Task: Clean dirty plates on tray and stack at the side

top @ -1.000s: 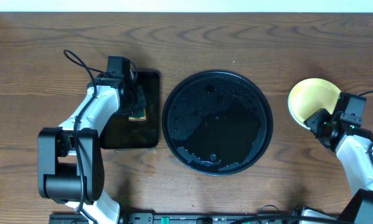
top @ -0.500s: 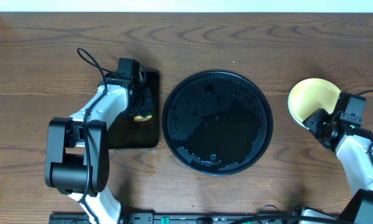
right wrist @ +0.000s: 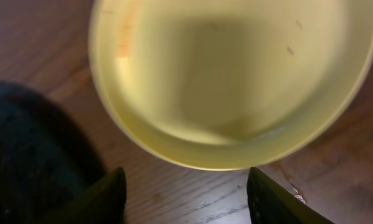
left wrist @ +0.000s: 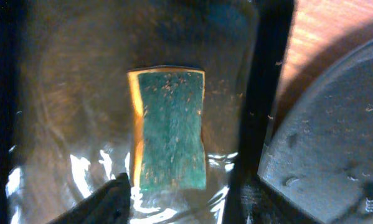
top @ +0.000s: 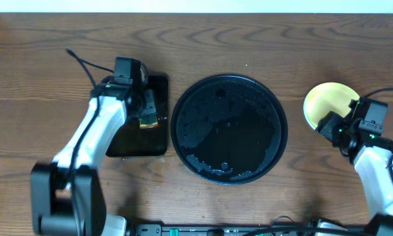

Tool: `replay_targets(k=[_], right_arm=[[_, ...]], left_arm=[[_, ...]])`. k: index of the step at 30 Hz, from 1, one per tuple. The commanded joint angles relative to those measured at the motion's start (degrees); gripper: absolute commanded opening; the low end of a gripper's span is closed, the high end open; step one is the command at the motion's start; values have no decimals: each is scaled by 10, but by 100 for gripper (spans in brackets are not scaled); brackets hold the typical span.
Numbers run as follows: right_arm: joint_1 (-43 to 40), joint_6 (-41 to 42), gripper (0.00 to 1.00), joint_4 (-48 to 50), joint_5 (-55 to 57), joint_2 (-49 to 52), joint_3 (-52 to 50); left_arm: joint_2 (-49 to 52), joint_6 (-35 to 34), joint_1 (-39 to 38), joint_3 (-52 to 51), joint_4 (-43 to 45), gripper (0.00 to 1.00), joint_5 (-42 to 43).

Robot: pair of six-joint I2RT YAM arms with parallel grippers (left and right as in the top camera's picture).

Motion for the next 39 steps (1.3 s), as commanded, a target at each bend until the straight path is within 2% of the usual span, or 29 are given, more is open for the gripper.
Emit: replay_targets(k=[1,5,9,12,17,20,24,30,34,39], right_arm=[[38,-109,63,0,-31,-39,18],[92,-190,65,0,-44,-61,24],[144,-238,73,-4,-61,-65,33],[175,-229,89,-17,-45,-72,40],[177,-172,91,-54,-40,-115,40],[177,-176,99,-88,-36,-171,38],[178,-179,99,-132,1,-255,32],[177,-160,99,-164,43,-373,13],[177,-160,99,-173,42,-404,13],[177,-160,99,-185,42,-406,13]], left_arm=[[-56,6,-1,-5,-24,66,-33],[-115,6,-1,-5,-77,74,-77],[-162,5,-1,-5,-139,78,-80],[-196,4,-1,-5,-192,79,-79],[-271,4,-1,-20,-221,83,-77],[-351,17,-2,-59,-212,84,-76],[-466,70,-8,-124,-181,84,-55],[-625,64,-8,-191,-158,84,-49],[-670,64,-8,-195,-161,85,-49],[-675,64,-8,-196,-166,85,-49]])
